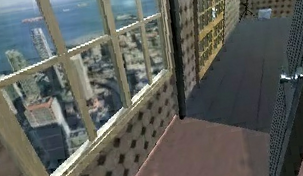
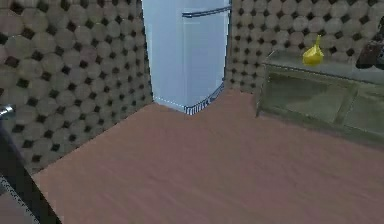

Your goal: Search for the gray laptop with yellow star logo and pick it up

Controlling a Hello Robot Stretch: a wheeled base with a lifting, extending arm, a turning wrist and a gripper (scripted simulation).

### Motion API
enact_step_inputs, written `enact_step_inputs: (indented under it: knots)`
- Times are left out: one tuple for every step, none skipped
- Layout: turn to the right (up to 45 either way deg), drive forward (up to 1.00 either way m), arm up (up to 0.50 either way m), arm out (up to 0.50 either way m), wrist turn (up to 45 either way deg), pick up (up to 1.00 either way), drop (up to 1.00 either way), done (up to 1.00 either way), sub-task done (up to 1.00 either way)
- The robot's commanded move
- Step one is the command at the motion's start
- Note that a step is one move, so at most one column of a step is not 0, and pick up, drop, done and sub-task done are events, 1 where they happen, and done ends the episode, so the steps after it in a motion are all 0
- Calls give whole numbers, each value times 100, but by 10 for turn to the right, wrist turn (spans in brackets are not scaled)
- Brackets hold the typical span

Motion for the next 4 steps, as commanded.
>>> enact_step_inputs:
  knots:
    - [0,60,0,0,0,0,0,0,0]
    - [330,0,0,0,0,0,0,0,0]
    - [0,100,0,0,0,0,0,0,0]
    - [30,0,0,0,0,0,0,0,0]
